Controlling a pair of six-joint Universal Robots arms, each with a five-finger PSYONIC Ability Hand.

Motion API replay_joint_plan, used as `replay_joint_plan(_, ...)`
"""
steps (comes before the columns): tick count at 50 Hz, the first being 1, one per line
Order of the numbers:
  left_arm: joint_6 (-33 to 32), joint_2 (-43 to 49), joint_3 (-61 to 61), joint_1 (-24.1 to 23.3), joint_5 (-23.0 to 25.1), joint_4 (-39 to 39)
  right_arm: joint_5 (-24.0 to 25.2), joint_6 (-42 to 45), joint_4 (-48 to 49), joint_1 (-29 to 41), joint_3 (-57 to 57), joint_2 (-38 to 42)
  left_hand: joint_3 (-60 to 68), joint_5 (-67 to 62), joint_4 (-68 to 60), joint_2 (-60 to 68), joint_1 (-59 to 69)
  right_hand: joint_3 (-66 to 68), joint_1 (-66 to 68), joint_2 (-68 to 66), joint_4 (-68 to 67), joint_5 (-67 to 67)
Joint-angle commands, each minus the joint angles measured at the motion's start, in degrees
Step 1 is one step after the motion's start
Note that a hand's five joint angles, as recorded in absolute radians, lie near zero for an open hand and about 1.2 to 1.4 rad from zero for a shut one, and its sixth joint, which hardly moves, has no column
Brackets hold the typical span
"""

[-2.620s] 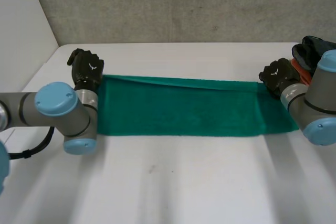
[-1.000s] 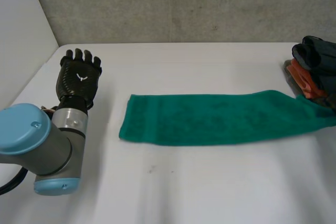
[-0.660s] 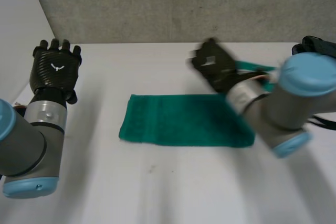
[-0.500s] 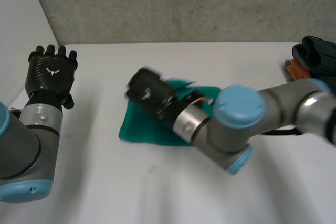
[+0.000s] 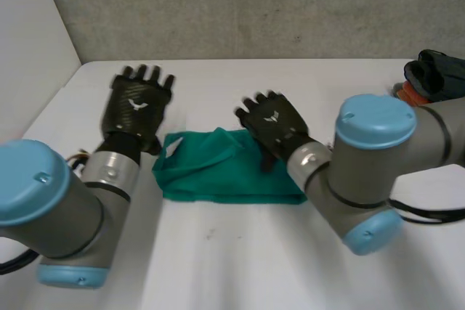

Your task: Fold the laundry.

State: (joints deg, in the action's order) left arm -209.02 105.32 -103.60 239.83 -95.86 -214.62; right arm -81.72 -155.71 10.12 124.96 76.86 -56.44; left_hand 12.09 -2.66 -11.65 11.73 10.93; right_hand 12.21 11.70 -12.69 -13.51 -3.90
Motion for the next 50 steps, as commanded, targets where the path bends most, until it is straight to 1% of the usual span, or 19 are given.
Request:
replay_joint_plan(1,2.39,8.66,4.1,-3.93,3.66,2.27,0.42,-1.26,-6.87,-3.4,4.69,0.45,-1.38,1.94,0.93,-1.01,-0.21,1.89,2.4,-1.42,-0.59,-0.2)
replay_joint_plan(6,1.6,14.64,10.24,-4.11,3.22,6.31,0.07,-0.82,-4.5,-4.02,6.28,2.03,-0.54,1.1,0.09,-0.17,0.63,14.82,15.34,-14.35,-13.53,-13.14)
replay_joint_plan(10,0.72,19.21,15.52,-2.79,2.61,10.96,0.07,-0.64,-3.35,-4.54,6.98,2.47,-0.37,0.93,-0.08,0.0,0.8,20.55,21.07,-20.08,-19.26,-18.87)
replay_joint_plan(12,0.37,21.59,18.33,-1.39,1.65,13.07,-0.02,-0.47,-2.91,-4.63,7.07,2.91,-0.2,0.76,-0.25,0.17,0.96,23.25,23.77,-22.78,-21.96,-21.57)
replay_joint_plan(16,0.01,25.54,23.17,0.81,-3.7,13.87,-0.9,0.93,-1.42,-4.72,7.6,3.88,1.98,-1.42,-2.43,2.35,3.14,36.52,37.03,-36.05,-35.23,-34.83)
replay_joint_plan(17,0.01,26.33,24.74,1.6,-7.64,13.96,-1.25,1.37,-0.98,-4.72,7.77,3.88,3.49,-2.92,-3.94,3.85,4.65,38.56,39.07,-38.09,-37.26,-36.87)
replay_joint_plan(19,-0.07,26.52,25.63,2.3,-11.52,14.14,-2.3,2.51,-0.28,-4.72,8.12,3.88,3.84,-3.27,-4.29,4.21,5.0,44.43,44.94,-43.96,-43.14,-42.74)
replay_joint_plan(20,-0.07,26.34,25.72,2.66,-13.2,14.14,-3.44,3.83,0.6,-4.72,8.56,3.79,3.84,-3.27,-4.29,4.21,5.0,50.79,51.31,-50.32,-49.5,-49.11)
replay_joint_plan(21,0.01,26.17,25.55,2.66,-15.91,14.22,-4.06,4.62,0.95,-4.72,8.91,3.7,3.67,-3.11,-4.12,4.04,4.84,52.85,53.37,-52.38,-51.56,-51.17)
replay_joint_plan(22,0.01,26.16,25.37,2.4,-16.63,14.22,-4.67,5.33,1.31,-4.72,9.18,3.61,3.5,-2.94,-3.95,3.87,4.67,54.04,54.55,-53.57,-52.75,-52.35)
replay_joint_plan(24,0.1,26.08,24.76,1.96,-16.73,14.22,-5.99,7.52,2.27,-4.72,10.14,3.26,3.17,-2.6,-3.62,3.53,4.33,57.23,57.74,-56.75,-55.93,-55.54)
replay_joint_plan(28,0.45,23.54,21.78,-0.32,-15.76,14.22,-6.44,9.46,3.15,-4.81,11.29,3.09,2.66,-2.1,-3.11,3.03,3.83,64.64,65.15,-64.17,-63.34,-62.95)
replay_joint_plan(29,0.54,21.44,20.46,-1.37,-15.41,14.22,-6.53,9.64,3.15,-4.81,11.46,3.0,2.66,-2.1,-3.11,3.03,3.82,64.82,65.33,-64.35,-63.52,-63.13)
replay_joint_plan(35,0.81,17.38,16.76,-3.93,-14.44,13.96,-6.62,9.64,2.8,-5.42,12.6,2.12,2.49,-1.93,-2.94,2.86,3.66,63.3,63.82,-62.83,-62.01,-61.62)
replay_joint_plan(40,0.89,13.61,14.83,-5.51,-14.35,13.87,-6.09,9.73,2.72,-7.97,15.94,-1.65,2.49,-1.93,-2.94,2.86,3.66,62.63,63.14,-62.16,-61.33,-60.94)
replay_joint_plan(42,0.98,12.72,14.56,-6.04,-14.09,13.79,-5.91,9.73,2.63,-8.32,17.34,-3.32,1.99,-1.43,-2.44,2.36,3.16,63.3,63.81,-62.83,-62.0,-61.61)
replay_joint_plan(47,1.42,11.49,14.65,-7.88,-11.55,13.7,-5.74,10.16,2.36,-9.73,21.04,-6.05,1.99,-1.42,-2.44,2.35,3.15,67.79,68.3,-67.31,-66.49,-66.1)
replay_joint_plan(49,1.42,11.49,14.56,-8.15,-11.28,13.7,-5.65,10.78,2.36,-10.87,22.53,-7.37,1.99,-1.42,-2.44,2.36,3.15,67.79,68.3,-67.31,-66.49,-66.1)
replay_joint_plan(50,1.42,11.49,14.56,-8.24,-11.28,13.7,-5.39,11.91,2.36,-12.61,24.02,-8.5,1.99,-1.42,-2.44,2.36,3.15,67.79,68.3,-67.31,-66.49,-66.1)
